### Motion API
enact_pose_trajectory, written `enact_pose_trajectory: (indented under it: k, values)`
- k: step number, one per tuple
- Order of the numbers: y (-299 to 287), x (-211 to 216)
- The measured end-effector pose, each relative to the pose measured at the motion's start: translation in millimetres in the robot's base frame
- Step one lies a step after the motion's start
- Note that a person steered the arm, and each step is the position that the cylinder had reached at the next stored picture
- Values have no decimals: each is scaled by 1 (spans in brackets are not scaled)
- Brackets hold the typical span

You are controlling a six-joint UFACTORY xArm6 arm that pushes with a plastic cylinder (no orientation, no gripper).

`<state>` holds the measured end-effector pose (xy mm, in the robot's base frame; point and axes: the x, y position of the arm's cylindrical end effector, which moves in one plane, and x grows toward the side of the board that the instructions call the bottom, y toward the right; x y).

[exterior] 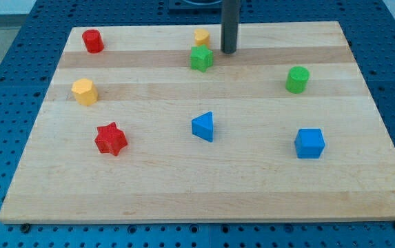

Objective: Place your arm to the top side of the red circle

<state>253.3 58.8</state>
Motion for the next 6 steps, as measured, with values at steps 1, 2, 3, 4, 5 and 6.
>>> enact_pose_trajectory:
  k: [1,2,3,4,5,6]
  values:
    - [1,-60]
    - [-6,-61]
    - [-86,-60]
    - [-186,-60]
    - [-263,-61]
    - [-328,-62]
